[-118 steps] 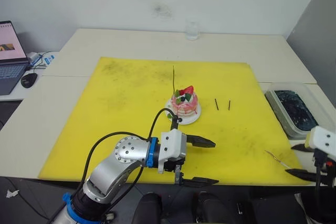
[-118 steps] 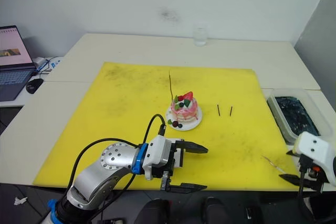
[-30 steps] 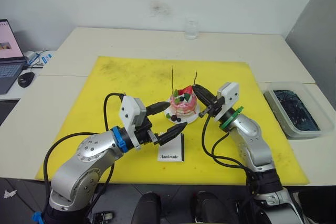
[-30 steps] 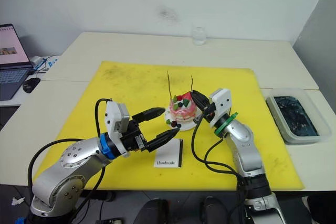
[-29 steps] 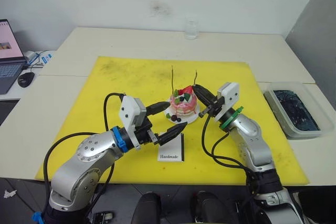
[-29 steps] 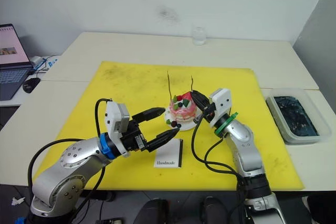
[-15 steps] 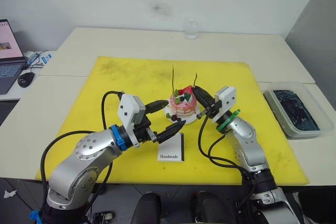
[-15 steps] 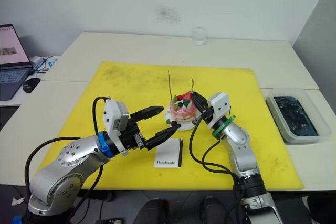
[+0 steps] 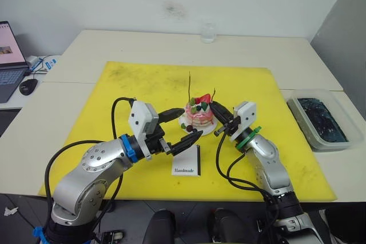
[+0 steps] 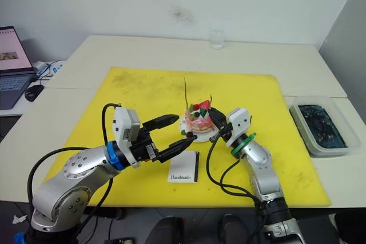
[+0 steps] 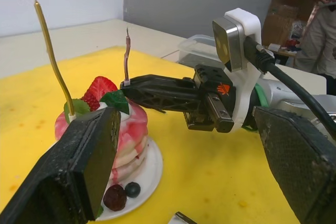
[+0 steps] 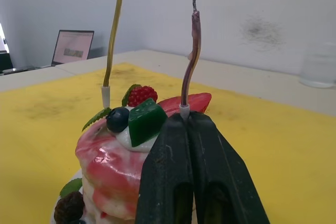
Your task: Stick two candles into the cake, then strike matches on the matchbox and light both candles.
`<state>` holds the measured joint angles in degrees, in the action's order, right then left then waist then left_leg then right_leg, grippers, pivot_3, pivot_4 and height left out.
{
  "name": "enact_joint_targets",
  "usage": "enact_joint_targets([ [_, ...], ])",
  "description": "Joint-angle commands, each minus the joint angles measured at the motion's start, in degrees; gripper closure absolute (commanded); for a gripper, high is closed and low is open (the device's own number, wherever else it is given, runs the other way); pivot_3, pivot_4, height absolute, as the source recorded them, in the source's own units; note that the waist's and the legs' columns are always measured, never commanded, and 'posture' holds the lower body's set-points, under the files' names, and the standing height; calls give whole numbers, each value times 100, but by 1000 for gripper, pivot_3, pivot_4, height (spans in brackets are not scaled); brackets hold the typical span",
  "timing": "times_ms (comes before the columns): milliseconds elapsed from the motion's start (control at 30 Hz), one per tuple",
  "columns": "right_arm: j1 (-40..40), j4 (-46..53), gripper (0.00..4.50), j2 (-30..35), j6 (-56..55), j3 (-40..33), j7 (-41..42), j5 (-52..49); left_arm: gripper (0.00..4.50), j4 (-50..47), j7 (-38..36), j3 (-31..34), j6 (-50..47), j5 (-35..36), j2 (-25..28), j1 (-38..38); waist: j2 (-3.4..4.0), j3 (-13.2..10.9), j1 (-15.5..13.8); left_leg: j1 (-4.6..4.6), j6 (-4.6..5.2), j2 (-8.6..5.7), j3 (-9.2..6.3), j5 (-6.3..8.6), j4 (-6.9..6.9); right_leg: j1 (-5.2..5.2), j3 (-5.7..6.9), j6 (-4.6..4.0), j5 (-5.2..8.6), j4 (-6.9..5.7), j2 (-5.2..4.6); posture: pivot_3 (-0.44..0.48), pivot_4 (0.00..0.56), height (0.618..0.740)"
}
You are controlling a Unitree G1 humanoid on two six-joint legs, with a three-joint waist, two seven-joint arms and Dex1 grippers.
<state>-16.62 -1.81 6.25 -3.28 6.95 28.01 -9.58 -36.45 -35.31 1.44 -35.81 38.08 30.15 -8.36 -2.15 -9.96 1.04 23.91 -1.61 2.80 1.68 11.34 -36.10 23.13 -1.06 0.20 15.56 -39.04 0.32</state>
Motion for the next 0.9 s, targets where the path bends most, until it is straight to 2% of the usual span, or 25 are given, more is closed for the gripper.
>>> enact_joint_targets([
  [33, 14, 51, 4474, -39, 48, 62, -93, 73, 0, -135, -80, -14, 114, 36, 35, -86, 0, 0, 0, 0, 0, 0, 0, 0, 0, 0, 0, 0, 0, 0, 0, 0, 150, 740],
  [467, 135, 306, 4474, -129, 224, 35, -252, 43, 0, -117, -242, -135, 256, -133, 52, 34, 3, 2, 4, -2, 0, 1, 0, 0, 0, -1, -1, -1, 0, 0, 0, 0, 150, 740],
  [567, 91, 407, 3788, -201, 177, -94, -426, 26, 0, -79, -291, -172, 311, -195, 66, 48, 3, 2, 5, -2, 0, 1, 0, 0, 1, 0, 0, -1, 0, 0, 0, 0, 150, 740],
  [800, -18, 884, 1319, -205, 428, -270, -691, -38, 0, 23, -358, -312, 433, -424, 97, 107, 3, 2, 5, 0, 0, 3, 2, 0, 2, 2, -3, -1, 0, 1, -2, 0, 150, 740],
  [900, 29, 1228, 1319, -52, 628, -311, -696, -55, 0, 103, -393, -290, 303, -389, 198, 146, 4, 1, 5, 0, 0, 4, 1, 0, 3, 2, -2, -1, 1, 1, -2, 0, 150, 740],
])
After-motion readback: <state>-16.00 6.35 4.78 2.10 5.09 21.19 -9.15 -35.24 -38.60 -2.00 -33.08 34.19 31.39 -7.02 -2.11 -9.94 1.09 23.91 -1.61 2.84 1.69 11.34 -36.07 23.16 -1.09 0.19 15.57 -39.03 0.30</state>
